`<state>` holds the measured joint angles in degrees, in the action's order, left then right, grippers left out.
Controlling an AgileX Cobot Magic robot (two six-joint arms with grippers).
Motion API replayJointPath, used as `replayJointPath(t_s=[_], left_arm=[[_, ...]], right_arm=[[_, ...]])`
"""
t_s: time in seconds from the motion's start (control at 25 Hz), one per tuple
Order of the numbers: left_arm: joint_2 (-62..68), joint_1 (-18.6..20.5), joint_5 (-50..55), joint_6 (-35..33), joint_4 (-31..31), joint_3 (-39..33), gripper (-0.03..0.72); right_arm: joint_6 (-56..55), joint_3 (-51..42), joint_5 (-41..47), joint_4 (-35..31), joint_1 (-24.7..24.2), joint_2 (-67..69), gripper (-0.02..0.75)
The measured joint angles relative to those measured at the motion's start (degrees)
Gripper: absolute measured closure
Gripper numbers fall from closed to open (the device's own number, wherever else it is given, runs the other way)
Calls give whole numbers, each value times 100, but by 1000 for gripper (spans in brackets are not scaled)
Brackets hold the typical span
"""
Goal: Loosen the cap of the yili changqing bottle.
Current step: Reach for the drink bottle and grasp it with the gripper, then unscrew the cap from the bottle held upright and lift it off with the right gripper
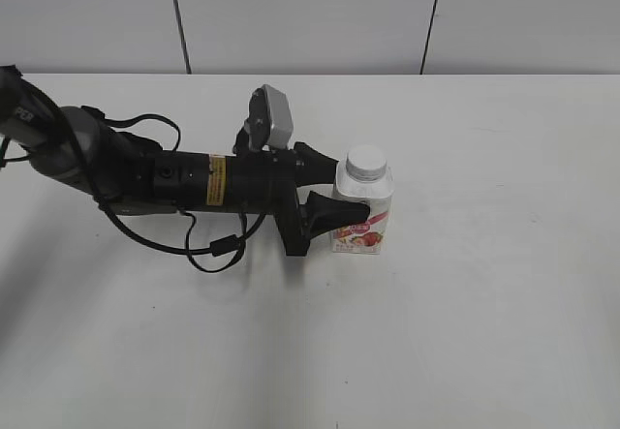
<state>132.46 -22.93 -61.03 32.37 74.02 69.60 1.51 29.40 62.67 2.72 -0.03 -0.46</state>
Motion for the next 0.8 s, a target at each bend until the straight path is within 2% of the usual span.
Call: replayJointPath(t_s=[0.4, 0.64, 0.8], left_arm=[[0, 0, 11, 107, -6, 0, 260], [0, 0, 11, 113, -6, 0, 260], [0, 0, 11, 128, -6, 0, 260]], right_arm=[[-1, 99, 20, 42, 0, 86, 228], [-1, 331, 36, 26, 0, 1297, 228], [-151, 788, 42, 7, 0, 2325, 259]])
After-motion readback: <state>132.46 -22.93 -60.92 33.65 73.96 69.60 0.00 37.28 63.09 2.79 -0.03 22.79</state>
